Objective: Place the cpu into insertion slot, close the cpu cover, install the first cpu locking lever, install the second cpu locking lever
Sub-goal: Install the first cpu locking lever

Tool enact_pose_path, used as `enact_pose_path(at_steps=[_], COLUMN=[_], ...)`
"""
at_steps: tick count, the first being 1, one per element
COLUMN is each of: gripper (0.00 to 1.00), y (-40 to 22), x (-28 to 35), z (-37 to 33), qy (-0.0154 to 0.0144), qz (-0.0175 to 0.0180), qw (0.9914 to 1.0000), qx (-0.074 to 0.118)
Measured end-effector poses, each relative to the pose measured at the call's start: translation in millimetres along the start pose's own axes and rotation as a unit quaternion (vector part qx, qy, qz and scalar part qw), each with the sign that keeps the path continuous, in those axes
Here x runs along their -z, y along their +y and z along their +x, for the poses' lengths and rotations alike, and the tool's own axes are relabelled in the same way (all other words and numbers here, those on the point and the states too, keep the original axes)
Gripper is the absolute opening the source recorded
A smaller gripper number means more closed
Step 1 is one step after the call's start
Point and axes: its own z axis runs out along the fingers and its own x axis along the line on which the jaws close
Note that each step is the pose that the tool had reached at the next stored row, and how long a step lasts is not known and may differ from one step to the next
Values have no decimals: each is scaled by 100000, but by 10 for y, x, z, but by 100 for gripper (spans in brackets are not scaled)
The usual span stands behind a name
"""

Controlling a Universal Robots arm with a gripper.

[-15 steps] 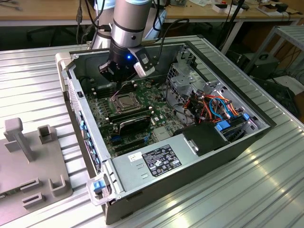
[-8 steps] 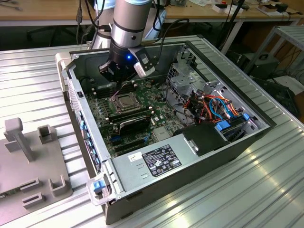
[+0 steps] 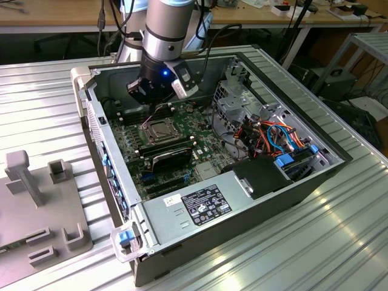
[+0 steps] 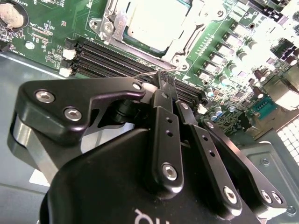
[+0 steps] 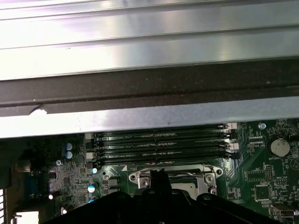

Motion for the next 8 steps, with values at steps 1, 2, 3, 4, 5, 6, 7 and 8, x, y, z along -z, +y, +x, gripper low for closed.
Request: enact_pose_path(at_steps=[1, 2, 3, 4, 5, 6, 7, 8], gripper=[11, 11, 11, 11, 11, 11, 11, 11], y=[1, 2, 3, 4, 6, 8, 12, 15], x=[-3, -6, -8, -11, -14, -17, -20, -22], z=[-5, -14, -25, -35, -45, -51, -53, -54], qy=[1, 4, 4, 3, 4, 7, 13, 39], qz=[-4, -3, 0, 1, 2, 3, 8, 15], qw=[100000, 100000, 100000, 100000, 100000, 100000, 100000, 99999], qx=[13, 10, 7, 8, 8, 25, 132, 427])
